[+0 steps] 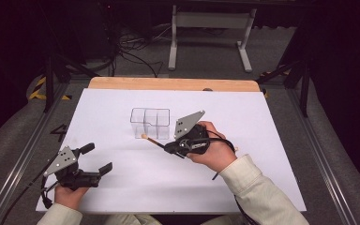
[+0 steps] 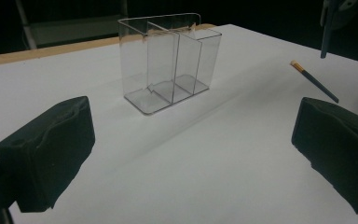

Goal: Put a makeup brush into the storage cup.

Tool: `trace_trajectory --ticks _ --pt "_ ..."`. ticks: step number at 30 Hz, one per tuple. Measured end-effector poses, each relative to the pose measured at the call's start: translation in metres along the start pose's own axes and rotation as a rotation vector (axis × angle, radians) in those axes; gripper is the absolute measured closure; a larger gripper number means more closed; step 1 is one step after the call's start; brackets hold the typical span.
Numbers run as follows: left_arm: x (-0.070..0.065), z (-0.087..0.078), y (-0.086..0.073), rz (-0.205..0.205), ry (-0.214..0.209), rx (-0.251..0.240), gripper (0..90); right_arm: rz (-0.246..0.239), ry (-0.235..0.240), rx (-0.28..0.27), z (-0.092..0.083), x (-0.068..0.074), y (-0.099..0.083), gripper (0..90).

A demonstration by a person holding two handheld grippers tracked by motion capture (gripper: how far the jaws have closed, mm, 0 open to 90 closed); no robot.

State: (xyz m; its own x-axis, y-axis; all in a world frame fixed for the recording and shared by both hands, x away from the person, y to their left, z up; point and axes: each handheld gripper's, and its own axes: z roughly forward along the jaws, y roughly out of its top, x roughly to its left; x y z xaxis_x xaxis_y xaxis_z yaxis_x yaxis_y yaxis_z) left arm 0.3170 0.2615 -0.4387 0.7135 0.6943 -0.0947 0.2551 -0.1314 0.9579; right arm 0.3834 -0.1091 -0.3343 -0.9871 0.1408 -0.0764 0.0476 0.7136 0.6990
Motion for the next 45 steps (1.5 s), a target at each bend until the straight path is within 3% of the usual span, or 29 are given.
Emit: trace_trajectory --ticks 13,25,31,45 --pt "0.000 0.000 0.000 0.000 0.001 0.000 0.2 0.019 -0.077 -0.224 -0.008 -0.001 -0.003 84.6" --pt "0.000 0.000 0.000 0.001 0.000 0.001 0.2 0.040 -0.140 -0.371 -0.014 -0.005 -0.008 84.6" --pt "0.000 0.000 0.000 0.002 0.001 0.000 0.2 0.047 -0.168 -0.424 -0.013 -0.007 -0.013 84.6" --pt "0.000 0.000 0.000 0.002 -0.001 0.000 0.2 0.134 -0.190 -0.539 -0.013 -0.017 -0.016 84.6"
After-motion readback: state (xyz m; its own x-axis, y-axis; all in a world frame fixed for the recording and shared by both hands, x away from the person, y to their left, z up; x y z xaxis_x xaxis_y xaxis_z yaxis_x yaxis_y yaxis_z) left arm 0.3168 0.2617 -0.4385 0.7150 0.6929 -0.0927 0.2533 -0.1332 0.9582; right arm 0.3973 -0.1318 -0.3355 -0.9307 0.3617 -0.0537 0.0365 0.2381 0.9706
